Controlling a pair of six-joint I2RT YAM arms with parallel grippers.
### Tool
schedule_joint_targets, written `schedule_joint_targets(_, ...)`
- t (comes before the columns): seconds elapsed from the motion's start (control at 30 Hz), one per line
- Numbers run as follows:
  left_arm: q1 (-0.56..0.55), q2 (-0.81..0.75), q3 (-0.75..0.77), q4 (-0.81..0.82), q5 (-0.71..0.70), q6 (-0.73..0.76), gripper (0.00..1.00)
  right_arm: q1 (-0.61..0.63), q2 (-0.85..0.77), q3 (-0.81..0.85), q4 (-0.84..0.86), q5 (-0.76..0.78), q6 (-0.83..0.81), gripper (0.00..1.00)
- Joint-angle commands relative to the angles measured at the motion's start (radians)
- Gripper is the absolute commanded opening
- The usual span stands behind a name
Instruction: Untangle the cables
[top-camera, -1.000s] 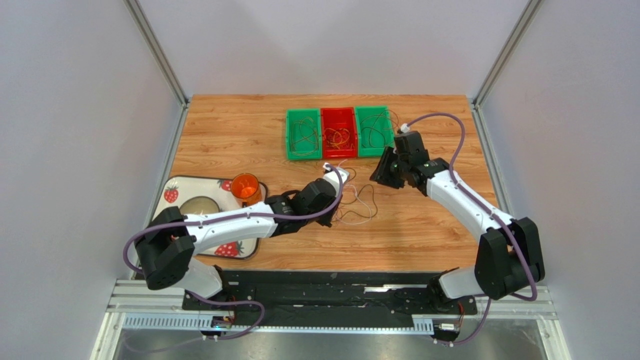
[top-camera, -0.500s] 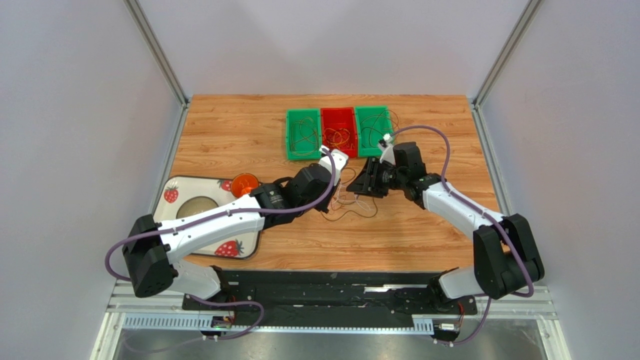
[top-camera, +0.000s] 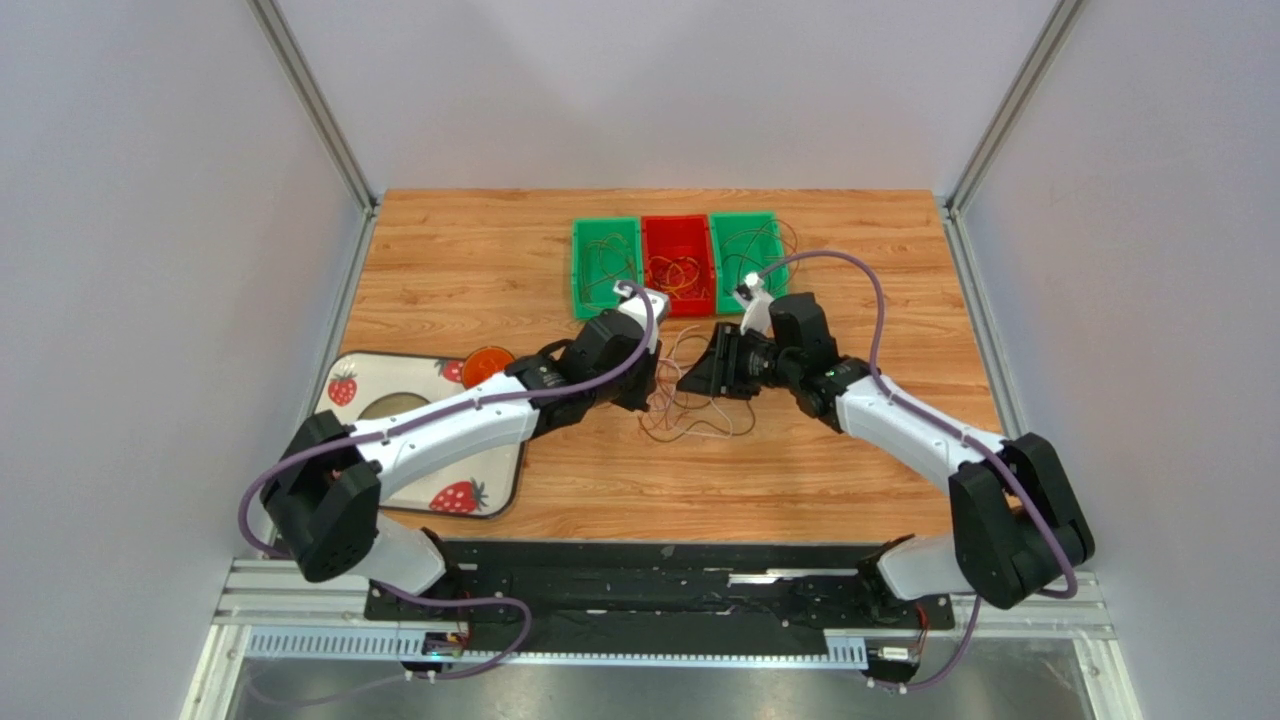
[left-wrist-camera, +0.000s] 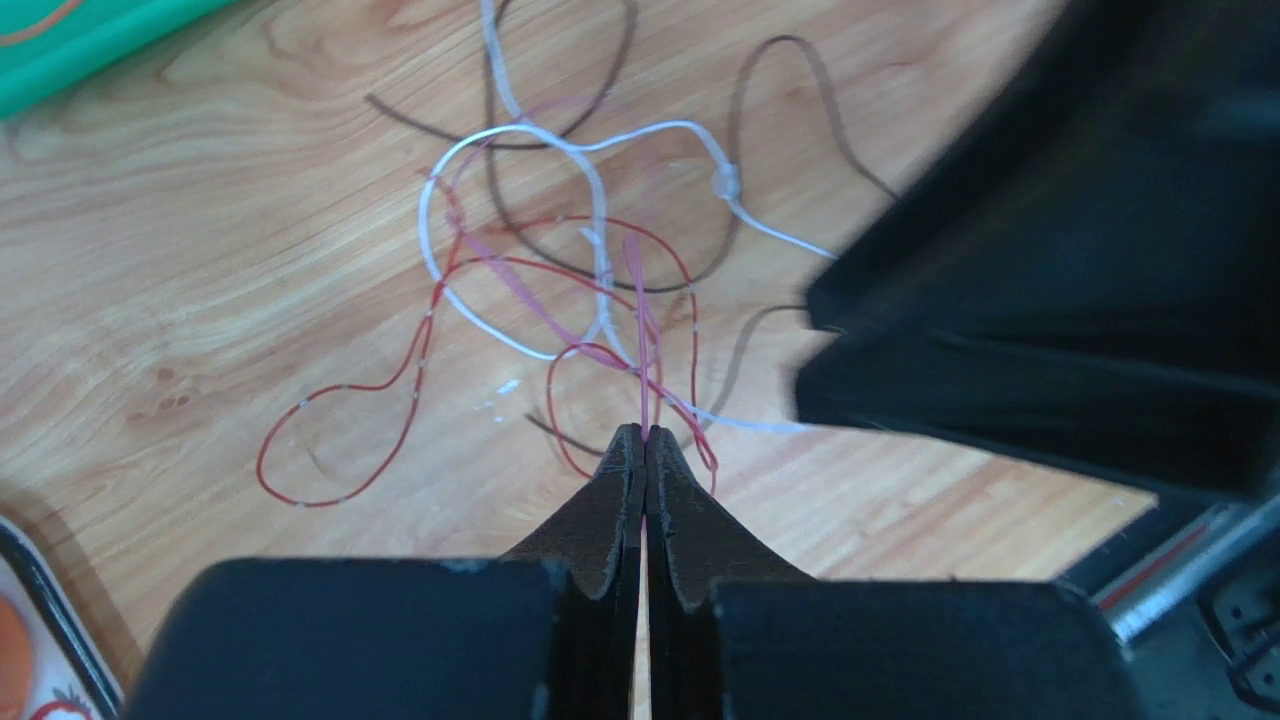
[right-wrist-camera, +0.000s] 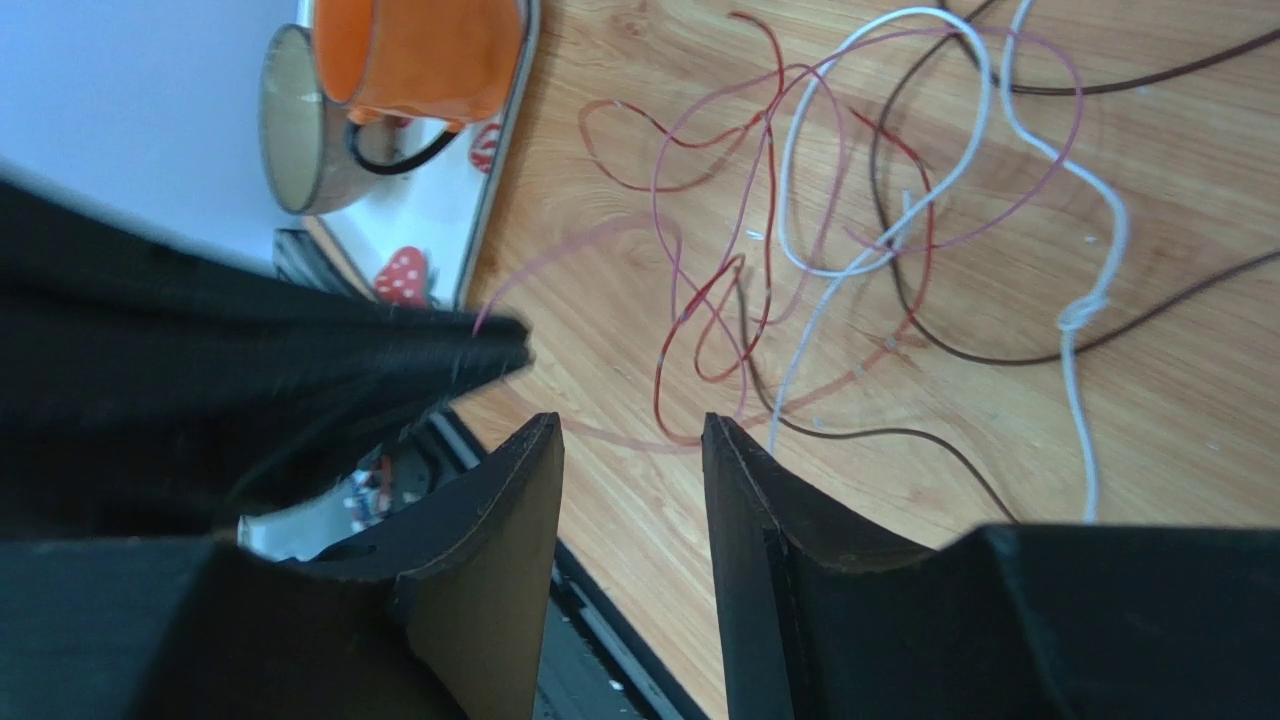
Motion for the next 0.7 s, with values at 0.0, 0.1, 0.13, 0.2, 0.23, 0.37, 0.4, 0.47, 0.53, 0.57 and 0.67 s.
schedule_joint_targets(0.0,0.108,0.107,-0.058,0.158,0.137,-0.053,0.00,0.073,-0.034,0.031,-0.110,0.258,-0.104,0.43)
schedule_joint_targets(0.1,0.136,0.228,-0.056,0.268,0.284,-0.057,0.00,0.108,0.018,0.057,-0.151,0.356,-0.099,0.41)
schedule_joint_targets(0.13,0.141,0.255,-0.053,0.284,0.304,-0.074,0.00,0.115,0.045,0.061,-0.151,0.366,-0.101,0.41)
schedule_joint_targets(0.2,0.150,0.310,-0.056,0.330,0.332,-0.090,0.00,0.131,0.065,0.078,-0.154,0.402,-0.091,0.41)
schedule_joint_targets(0.23,0.153,0.322,-0.059,0.345,0.338,-0.100,0.00,0.138,0.075,0.086,-0.158,0.410,-0.088,0.41)
schedule_joint_targets(0.37,0.168,0.350,-0.073,0.376,0.358,-0.108,0.00,0.168,0.121,0.123,-0.182,0.452,-0.078,0.41)
schedule_joint_targets(0.4,0.171,0.350,-0.081,0.385,0.360,-0.104,0.00,0.182,0.127,0.133,-0.191,0.479,-0.078,0.41)
schedule_joint_targets(0.47,0.171,0.348,-0.085,0.385,0.358,-0.101,0.00,0.196,0.139,0.153,-0.211,0.513,-0.078,0.41)
schedule_joint_targets(0.53,0.170,0.351,-0.085,0.390,0.363,-0.102,0.00,0.210,0.148,0.160,-0.216,0.542,-0.071,0.41)
schedule_joint_targets(0.57,0.171,0.351,-0.085,0.392,0.366,-0.104,0.00,0.213,0.151,0.163,-0.219,0.551,-0.068,0.41)
schedule_joint_targets(0.67,0.171,0.350,-0.088,0.396,0.369,-0.107,0.00,0.216,0.168,0.176,-0.236,0.588,-0.062,0.41)
